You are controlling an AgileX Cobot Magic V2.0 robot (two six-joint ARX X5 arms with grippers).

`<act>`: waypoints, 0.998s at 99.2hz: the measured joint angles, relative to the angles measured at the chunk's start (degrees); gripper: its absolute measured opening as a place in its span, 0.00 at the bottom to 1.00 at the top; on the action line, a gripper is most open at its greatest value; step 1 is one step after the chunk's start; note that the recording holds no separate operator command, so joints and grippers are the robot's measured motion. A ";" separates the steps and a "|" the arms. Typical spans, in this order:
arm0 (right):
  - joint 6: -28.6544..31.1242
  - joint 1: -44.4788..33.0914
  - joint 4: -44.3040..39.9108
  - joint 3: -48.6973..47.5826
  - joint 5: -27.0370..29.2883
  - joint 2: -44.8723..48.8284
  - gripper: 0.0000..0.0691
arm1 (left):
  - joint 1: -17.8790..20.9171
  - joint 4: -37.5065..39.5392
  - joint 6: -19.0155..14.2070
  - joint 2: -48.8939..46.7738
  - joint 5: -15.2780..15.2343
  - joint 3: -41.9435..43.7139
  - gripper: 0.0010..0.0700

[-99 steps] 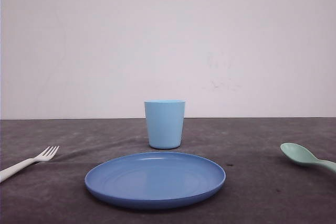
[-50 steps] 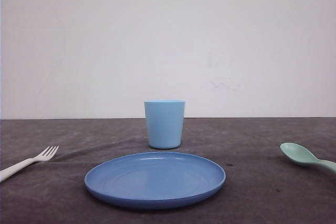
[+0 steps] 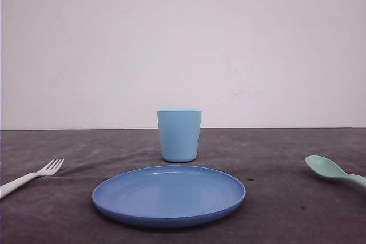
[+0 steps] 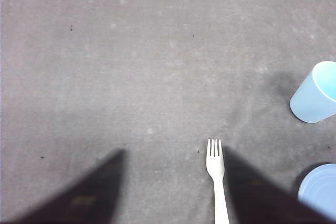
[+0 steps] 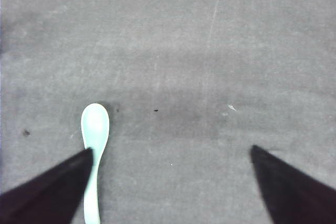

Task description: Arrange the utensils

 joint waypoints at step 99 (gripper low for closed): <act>-0.02 0.00 -0.26 0.00 -0.02 0.07 0.98 | -17.11 5.70 -7.39 30.69 -0.50 -3.72 0.72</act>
